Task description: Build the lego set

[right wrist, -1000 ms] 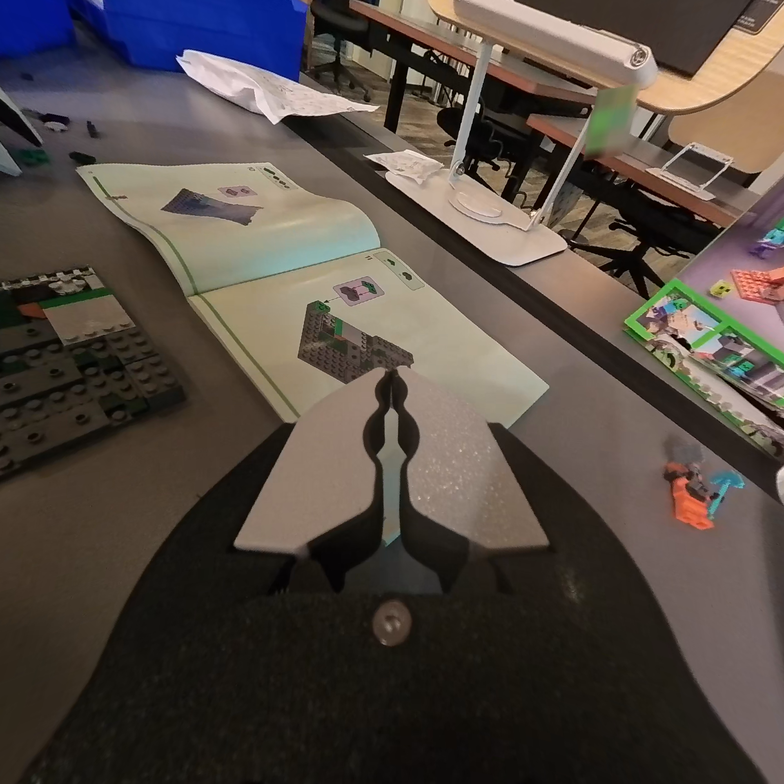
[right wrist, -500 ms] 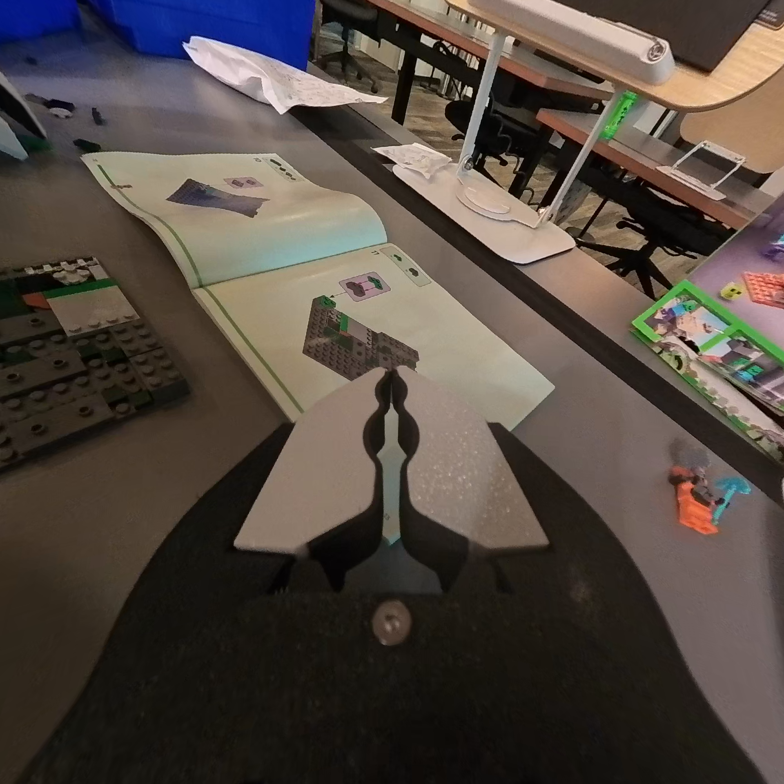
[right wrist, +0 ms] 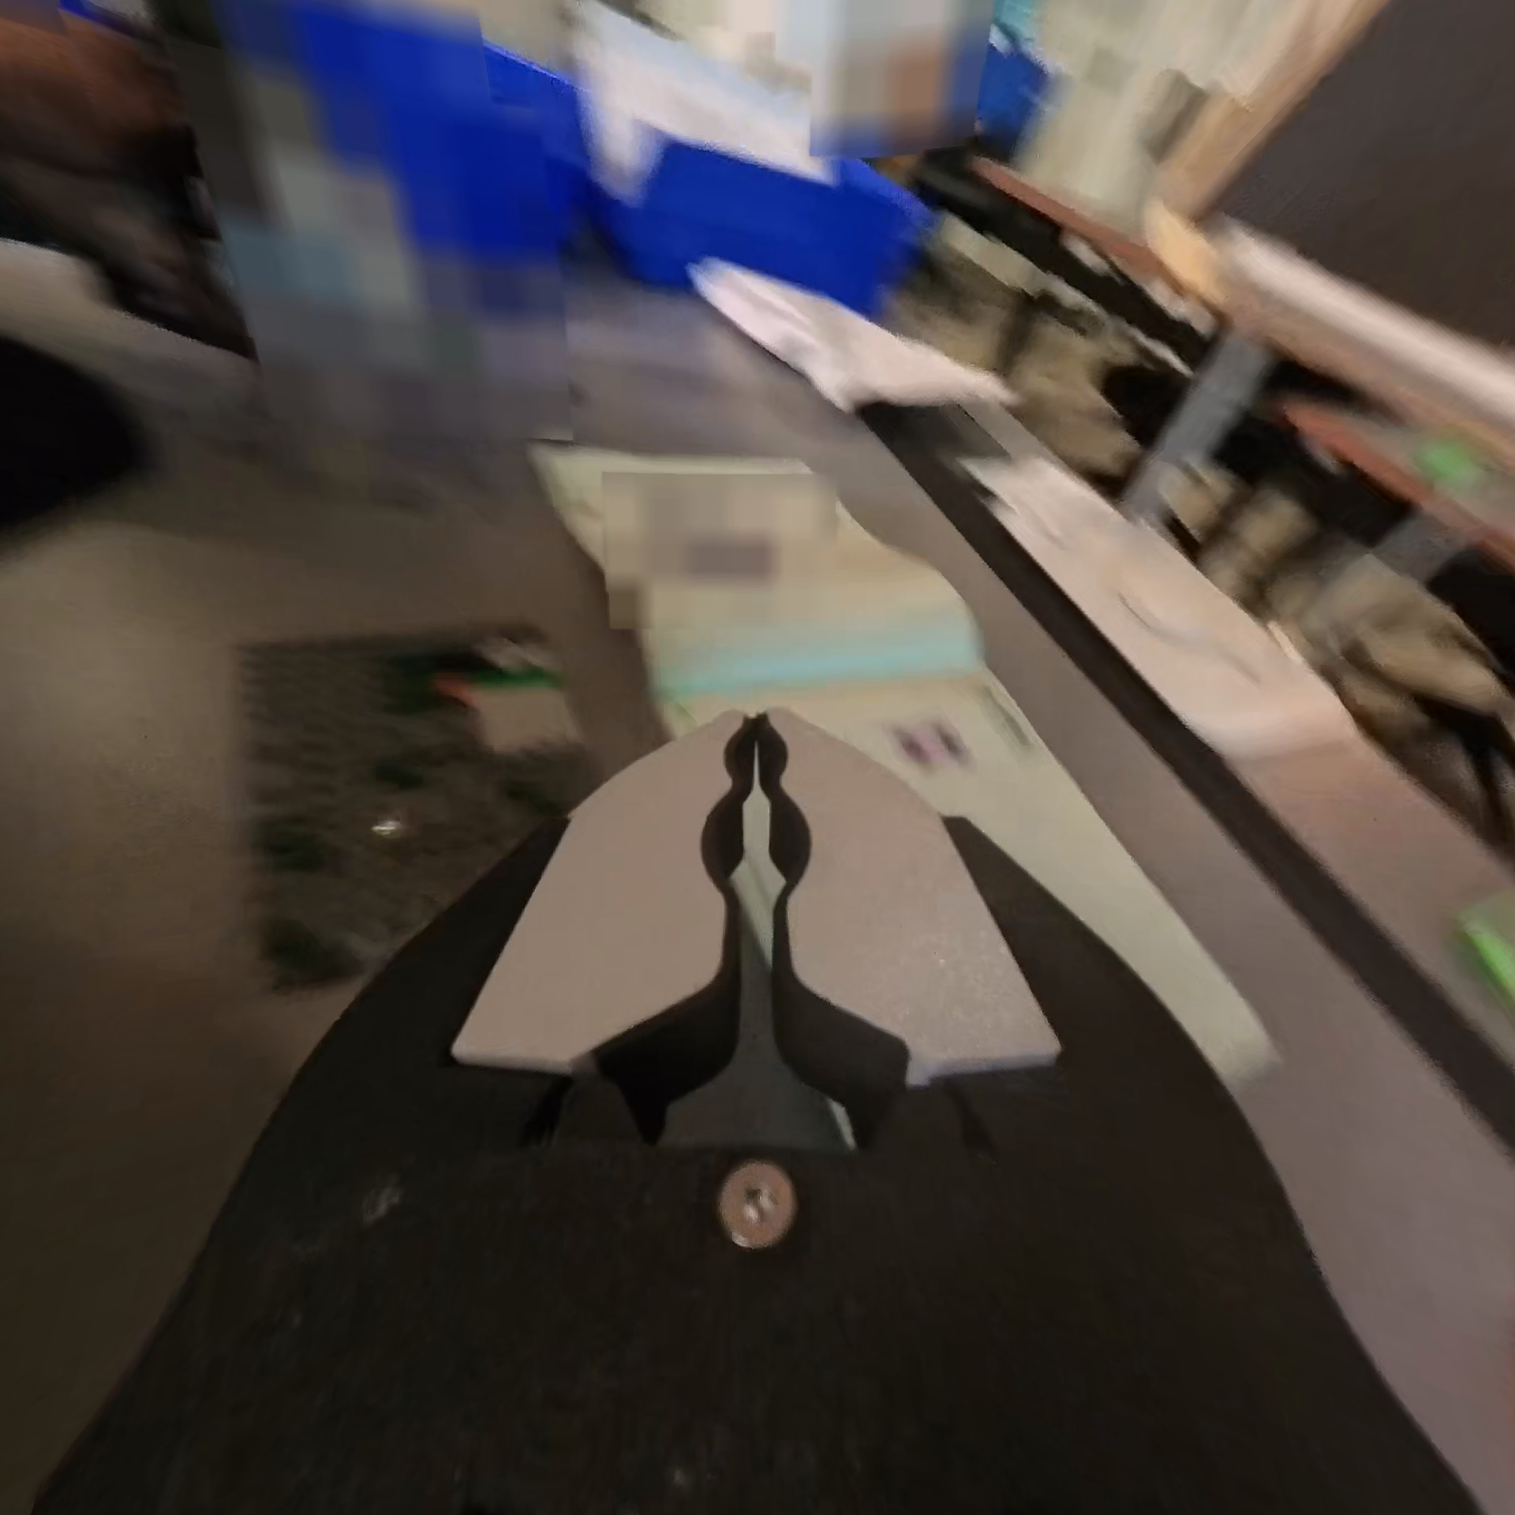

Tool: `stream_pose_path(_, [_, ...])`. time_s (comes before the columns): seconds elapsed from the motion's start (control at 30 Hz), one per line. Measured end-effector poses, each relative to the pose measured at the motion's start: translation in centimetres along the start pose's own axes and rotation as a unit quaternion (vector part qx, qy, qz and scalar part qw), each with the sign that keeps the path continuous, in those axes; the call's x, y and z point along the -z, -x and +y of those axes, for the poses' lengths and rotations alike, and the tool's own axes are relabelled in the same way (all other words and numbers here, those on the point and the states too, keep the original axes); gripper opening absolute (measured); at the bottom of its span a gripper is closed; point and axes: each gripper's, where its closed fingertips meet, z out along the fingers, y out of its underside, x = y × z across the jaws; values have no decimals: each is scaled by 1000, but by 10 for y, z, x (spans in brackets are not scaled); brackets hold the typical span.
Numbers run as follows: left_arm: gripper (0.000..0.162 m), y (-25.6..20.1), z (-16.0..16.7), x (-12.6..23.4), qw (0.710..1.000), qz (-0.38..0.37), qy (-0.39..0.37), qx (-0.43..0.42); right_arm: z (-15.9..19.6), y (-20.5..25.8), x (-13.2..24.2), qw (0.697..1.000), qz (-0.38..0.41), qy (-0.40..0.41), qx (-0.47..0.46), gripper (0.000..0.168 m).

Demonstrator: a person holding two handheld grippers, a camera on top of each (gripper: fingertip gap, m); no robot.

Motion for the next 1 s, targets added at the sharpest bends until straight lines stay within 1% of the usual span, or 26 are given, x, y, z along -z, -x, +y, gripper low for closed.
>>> stream_pose_path(0.07, [15,-33,-9,-9,994,102,-25,33,-24,29,-16,997,-58,-12,41,2])
stream_pose_path(0.13, [15,-59,-17,-16,979,185,-47,71,-43,47,-31,992,-83,-16,94,10])
stream_pose_path(0.2, [16,-77,-27,-20,959,248,-75,114,-60,60,-44,987,-92,-20,128,17])
stream_pose_path(0.23, [15,-83,-31,-21,948,275,-88,136,-67,65,-49,985,-93,-23,141,21])
stream_pose_path(0.3, [16,-94,-37,-22,925,320,-106,176,-80,71,-57,982,-76,-31,169,23])
stream_pose_path(0.37, [16,-101,-40,-23,908,347,-118,202,-88,76,-65,980,-69,-33,184,25])
stream_pose_path(0.43, [15,-104,-41,-24,898,362,-123,216,-94,79,-70,979,-69,-39,187,26])
stream_pose_path(0.53, [16,-107,-41,-25,894,369,-125,221,-99,83,-75,977,-68,-44,196,25])
stream_pose_path(0.63, [16,-109,-42,-23,892,374,-127,222,-101,83,-76,975,-55,-46,209,17])
stream_pose_path(0.77, [16,-106,-38,-26,900,359,-120,214,-93,84,-77,977,-73,-23,198,16])
stream_pose_path(0.8, [16,-104,-36,-28,909,345,-116,202,-88,85,-76,977,-85,-7,193,16])
stream_pose_path(0.9, [23,-86,-25,-35,953,252,-97,135,-65,80,-66,976,-131,67,159,16])
stream_pose_path(0.93, [23,-80,-23,-35,965,219,-93,108,-51,74,-60,973,-142,109,148,16])
stream_pose_path(1.0, [23,-69,-19,-33,983,155,-87,51,-16,60,-42,956,-162,211,125,16])
